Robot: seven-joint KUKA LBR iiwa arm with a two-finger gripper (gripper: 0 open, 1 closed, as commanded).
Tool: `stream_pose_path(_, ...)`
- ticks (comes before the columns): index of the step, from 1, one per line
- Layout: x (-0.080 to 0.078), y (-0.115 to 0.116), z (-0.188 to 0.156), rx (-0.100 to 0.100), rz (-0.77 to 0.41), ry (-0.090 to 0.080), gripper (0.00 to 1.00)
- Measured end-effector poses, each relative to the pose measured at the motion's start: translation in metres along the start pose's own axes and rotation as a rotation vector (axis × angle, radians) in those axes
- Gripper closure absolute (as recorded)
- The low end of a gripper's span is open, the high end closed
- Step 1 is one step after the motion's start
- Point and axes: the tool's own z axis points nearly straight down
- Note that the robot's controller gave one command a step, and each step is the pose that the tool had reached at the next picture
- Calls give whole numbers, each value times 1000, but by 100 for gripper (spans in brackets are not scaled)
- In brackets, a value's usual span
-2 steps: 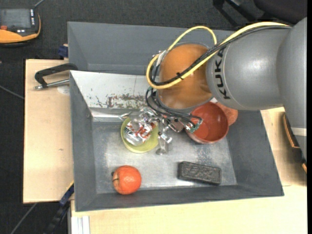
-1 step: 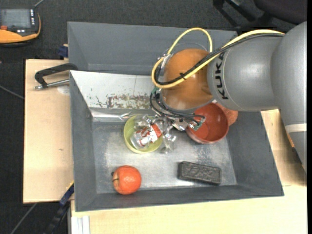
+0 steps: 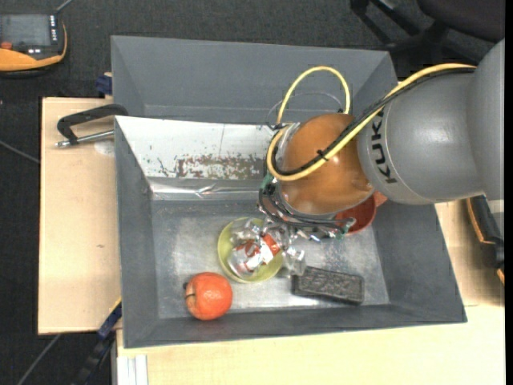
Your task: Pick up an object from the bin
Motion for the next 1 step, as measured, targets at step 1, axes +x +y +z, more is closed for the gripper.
stream_pose_path(1, -7, 35, 1, -2, -253, -2, 0)
